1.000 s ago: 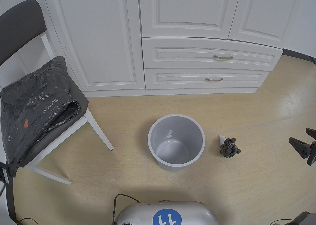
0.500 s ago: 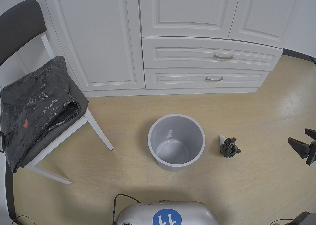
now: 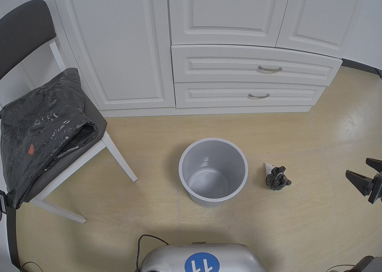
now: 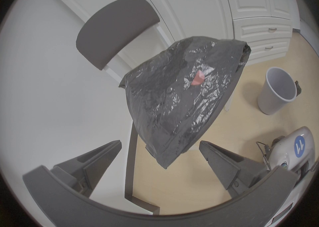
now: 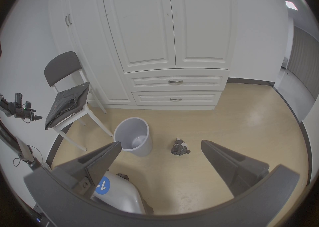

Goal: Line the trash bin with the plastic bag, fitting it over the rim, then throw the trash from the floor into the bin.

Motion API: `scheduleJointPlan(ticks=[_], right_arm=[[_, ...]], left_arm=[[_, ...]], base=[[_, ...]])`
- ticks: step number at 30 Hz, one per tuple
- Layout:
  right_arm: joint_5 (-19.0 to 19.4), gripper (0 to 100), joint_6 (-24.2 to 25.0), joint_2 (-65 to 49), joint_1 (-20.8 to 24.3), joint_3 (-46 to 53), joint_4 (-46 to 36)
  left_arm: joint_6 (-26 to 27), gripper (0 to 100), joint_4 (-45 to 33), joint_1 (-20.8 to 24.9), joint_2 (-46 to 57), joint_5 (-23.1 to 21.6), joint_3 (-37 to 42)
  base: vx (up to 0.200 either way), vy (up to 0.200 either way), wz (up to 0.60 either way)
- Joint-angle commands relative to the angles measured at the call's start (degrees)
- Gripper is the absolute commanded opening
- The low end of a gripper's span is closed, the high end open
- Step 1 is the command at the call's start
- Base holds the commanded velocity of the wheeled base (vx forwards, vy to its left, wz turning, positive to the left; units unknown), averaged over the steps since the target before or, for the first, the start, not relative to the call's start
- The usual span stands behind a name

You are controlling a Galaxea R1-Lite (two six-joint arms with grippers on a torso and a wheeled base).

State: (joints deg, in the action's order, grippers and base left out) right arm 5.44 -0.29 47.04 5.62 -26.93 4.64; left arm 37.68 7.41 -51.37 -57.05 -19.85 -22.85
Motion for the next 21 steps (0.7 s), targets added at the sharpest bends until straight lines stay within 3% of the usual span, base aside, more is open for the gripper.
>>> scheduleJointPlan(ticks=[1,11,21], right_arm=[[0.1,100,-0.06,-0.02,0.18,0.12,0.01],[0.19,100,-0.15,0.07,0.53,0.03,0.28],[0.45,100,-0.15,1.47,0.62,-0.4,0.45]], left_arm=[[0.29,100,0.41,-1.45,-1.75,-0.02,1.93],[4.42,100,6.65,-4.7,-12.38,-4.32,5.88],[7.93,100,22.91,-4.62,-22.58,-4.06,10.19]], base=[[0.0,0.0,0.0],[0.0,0.0,0.0],[0.0,0.0,0.0]])
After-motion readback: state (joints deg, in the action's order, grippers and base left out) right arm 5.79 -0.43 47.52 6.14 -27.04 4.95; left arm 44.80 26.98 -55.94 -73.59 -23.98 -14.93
